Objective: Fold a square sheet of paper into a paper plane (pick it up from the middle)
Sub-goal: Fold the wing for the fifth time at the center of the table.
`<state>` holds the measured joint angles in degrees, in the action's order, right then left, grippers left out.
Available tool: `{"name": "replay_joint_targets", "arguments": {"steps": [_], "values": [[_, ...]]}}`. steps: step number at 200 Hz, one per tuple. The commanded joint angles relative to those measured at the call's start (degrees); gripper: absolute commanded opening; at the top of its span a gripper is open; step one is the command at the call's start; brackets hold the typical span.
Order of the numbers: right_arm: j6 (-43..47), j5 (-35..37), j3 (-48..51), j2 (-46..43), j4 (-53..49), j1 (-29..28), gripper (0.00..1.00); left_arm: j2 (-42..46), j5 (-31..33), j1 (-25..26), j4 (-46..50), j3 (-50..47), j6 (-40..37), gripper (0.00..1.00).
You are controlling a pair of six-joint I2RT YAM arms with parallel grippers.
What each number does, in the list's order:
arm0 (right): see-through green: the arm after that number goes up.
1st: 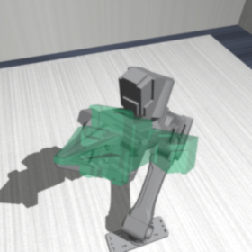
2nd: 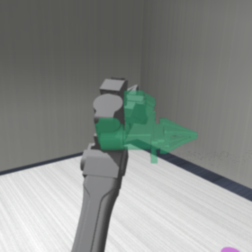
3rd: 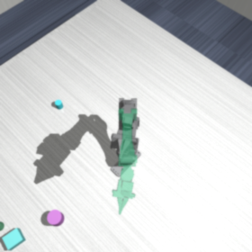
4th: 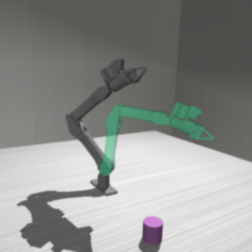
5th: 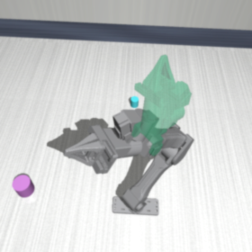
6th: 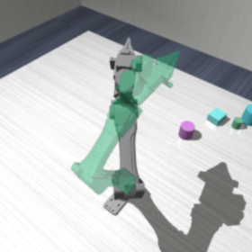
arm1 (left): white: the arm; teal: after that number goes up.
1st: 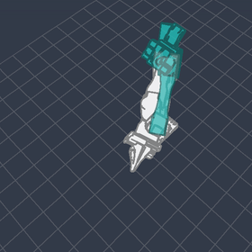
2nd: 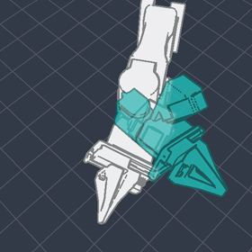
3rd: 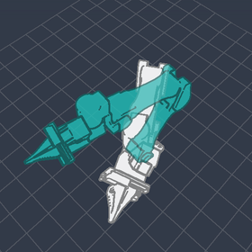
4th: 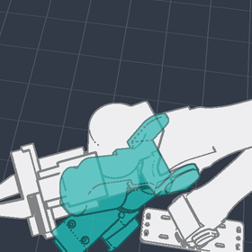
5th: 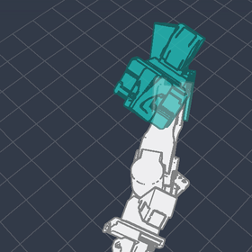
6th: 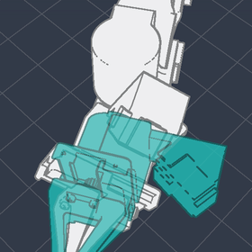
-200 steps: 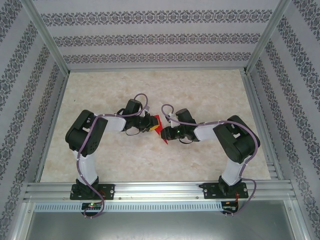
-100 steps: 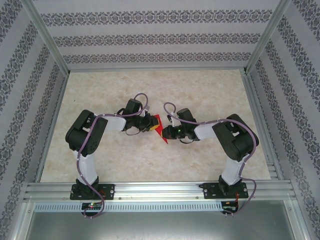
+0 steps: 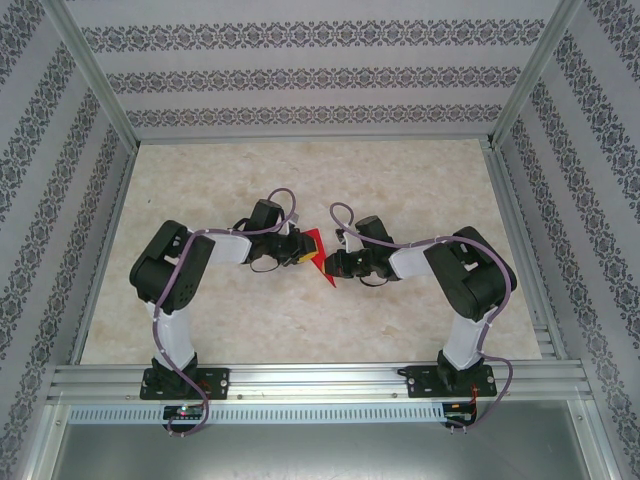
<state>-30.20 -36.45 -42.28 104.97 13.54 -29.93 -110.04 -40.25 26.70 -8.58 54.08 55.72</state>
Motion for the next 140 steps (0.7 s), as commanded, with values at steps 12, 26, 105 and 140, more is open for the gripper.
{"name": "replay_joint_targets", "arguments": {"steps": [12,26,105,140], "values": [[0.2,1.7,-0.8,2.3,-2.0,0.2,0.07,-1.8,-0.3,0.5,-0.8,1.6,-1.3,0.21],[0.2,1.7,-0.9,2.4,-2.3,0.2,0.08,-2.0,0.1,0.5,-0.1,1.7,-1.6,0.21],[1.1,2.3,-2.5,0.9,-6.1,-0.2,0.12,-3.0,2.5,0.5,4.5,2.3,-2.6,0.19],[1.0,2.3,-3.5,-0.4,-7.9,-0.4,0.16,-3.3,3.4,0.5,6.1,2.7,-2.8,0.19]]}}
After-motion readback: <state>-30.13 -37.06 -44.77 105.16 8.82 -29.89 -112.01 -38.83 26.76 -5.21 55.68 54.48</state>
